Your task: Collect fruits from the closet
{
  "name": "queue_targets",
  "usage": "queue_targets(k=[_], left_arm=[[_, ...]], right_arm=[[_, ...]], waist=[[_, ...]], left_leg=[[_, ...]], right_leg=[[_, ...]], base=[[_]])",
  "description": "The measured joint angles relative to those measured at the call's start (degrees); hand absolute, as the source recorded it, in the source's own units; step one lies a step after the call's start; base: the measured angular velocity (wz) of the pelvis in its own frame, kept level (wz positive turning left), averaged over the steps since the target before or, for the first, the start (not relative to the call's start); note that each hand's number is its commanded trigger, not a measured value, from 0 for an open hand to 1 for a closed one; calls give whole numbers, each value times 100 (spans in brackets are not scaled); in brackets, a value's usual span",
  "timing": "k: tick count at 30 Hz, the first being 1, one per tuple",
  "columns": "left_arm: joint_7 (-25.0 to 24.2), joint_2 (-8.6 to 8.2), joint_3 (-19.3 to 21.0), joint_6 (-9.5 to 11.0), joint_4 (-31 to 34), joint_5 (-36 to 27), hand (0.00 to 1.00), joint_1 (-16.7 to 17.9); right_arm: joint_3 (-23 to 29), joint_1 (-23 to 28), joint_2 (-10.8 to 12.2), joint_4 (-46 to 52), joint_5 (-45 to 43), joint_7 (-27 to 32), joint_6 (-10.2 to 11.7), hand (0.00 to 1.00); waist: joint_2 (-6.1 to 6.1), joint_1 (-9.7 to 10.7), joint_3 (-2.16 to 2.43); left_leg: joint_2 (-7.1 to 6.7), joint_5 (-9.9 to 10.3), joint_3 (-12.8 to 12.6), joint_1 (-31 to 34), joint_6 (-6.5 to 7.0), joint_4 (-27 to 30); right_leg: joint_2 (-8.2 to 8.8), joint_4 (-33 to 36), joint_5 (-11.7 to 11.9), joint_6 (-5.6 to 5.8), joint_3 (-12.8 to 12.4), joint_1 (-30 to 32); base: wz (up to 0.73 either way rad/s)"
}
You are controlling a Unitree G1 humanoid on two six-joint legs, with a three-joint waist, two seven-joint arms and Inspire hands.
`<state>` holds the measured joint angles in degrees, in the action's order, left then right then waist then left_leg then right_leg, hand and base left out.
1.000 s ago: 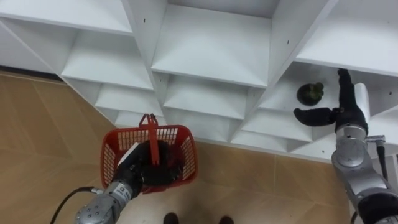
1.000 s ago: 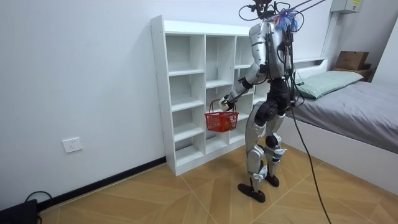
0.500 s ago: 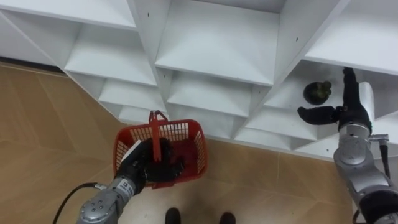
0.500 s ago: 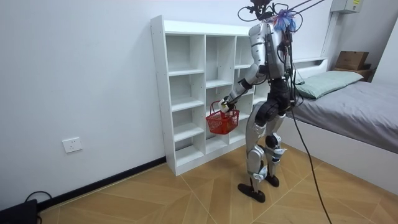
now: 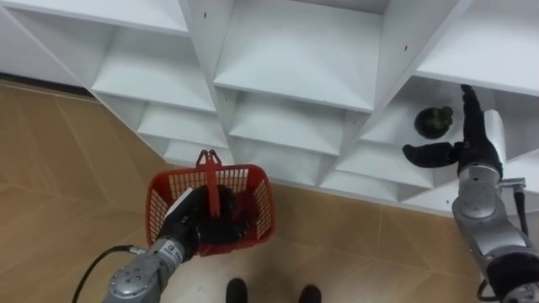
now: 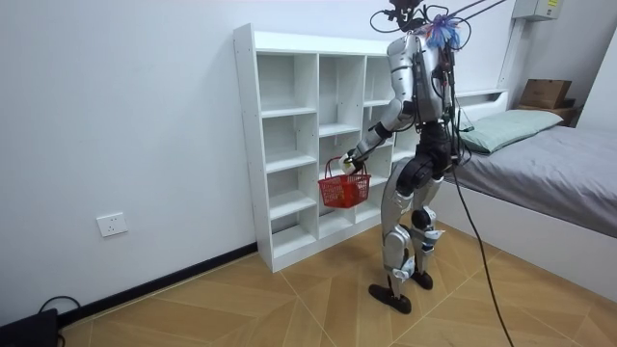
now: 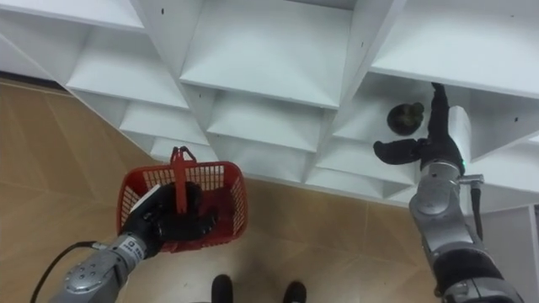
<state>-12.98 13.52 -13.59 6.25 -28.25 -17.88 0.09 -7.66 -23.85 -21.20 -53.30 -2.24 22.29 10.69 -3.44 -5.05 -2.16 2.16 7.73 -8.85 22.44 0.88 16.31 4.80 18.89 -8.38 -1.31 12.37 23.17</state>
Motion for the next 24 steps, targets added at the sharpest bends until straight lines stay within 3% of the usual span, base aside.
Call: queue_targets(k=[8, 20, 24], left_arm=[[0, 14, 18, 0, 8, 4, 100, -112], [2, 56, -38, 0, 0, -3, 100, -125], [5, 64, -89, -3, -48, -3, 100, -124]], right_arm=[[-1, -155, -7, -17, 194, -220, -78, 0], [-4, -218, -14, -142, 198, -253, -92, 0], [-4, -305, -14, -224, 201, -263, -213, 0]], waist=[[-108, 8, -62], [-113, 8, -63], [-112, 8, -63]], left_leg=[[1, 0, -66, 3, 0, 1], [0, 0, -63, 7, 0, 1], [-1, -1, -63, 7, 0, 9]], right_leg=[[12, 117, -37, -9, -70, 85], [20, 122, -37, -9, -49, 84], [22, 125, -37, -9, -50, 85]], base=[[-3], [0], [0]])
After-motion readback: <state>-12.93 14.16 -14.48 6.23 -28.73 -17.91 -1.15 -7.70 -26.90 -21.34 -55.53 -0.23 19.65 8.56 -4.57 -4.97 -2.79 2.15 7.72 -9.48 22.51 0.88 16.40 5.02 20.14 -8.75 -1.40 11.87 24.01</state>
